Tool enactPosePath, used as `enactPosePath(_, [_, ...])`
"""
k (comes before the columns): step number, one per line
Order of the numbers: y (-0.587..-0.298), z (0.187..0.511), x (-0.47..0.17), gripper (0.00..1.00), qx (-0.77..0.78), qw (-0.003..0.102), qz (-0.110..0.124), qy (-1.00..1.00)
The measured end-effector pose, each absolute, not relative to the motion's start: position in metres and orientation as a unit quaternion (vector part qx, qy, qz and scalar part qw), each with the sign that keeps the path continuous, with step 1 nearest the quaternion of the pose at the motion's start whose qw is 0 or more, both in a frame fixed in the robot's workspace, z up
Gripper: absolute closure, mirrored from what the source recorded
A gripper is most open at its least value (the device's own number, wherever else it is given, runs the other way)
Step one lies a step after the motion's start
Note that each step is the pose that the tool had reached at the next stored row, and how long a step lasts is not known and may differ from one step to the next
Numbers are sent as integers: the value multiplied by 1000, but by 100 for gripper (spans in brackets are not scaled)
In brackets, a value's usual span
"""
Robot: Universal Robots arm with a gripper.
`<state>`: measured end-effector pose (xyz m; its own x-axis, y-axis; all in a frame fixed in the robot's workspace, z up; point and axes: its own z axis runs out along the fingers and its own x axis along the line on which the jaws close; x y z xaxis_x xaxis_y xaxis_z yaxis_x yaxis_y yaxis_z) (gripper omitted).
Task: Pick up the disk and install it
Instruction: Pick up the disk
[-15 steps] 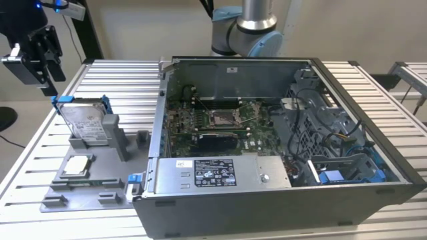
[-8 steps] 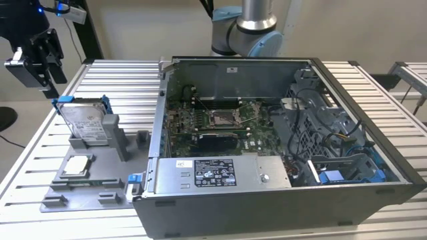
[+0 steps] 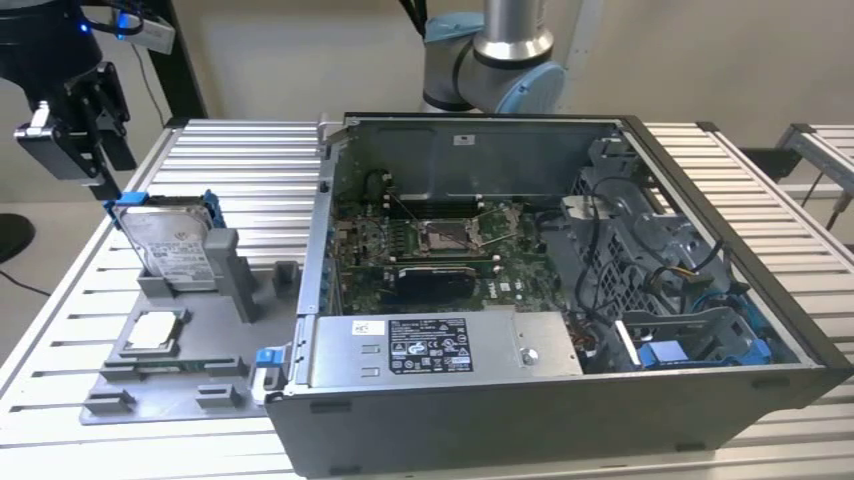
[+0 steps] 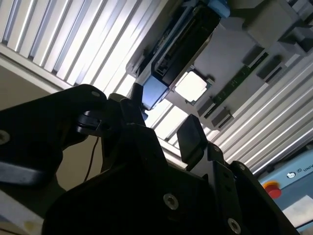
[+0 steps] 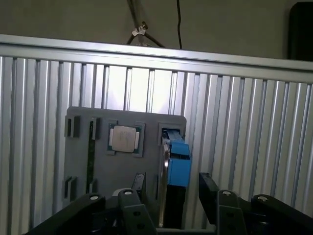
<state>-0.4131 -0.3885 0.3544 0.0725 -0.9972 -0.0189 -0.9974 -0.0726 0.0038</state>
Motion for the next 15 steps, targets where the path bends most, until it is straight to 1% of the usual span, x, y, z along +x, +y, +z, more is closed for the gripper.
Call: enactPosePath(15, [-388,341,-413,0,-736,9,13,677])
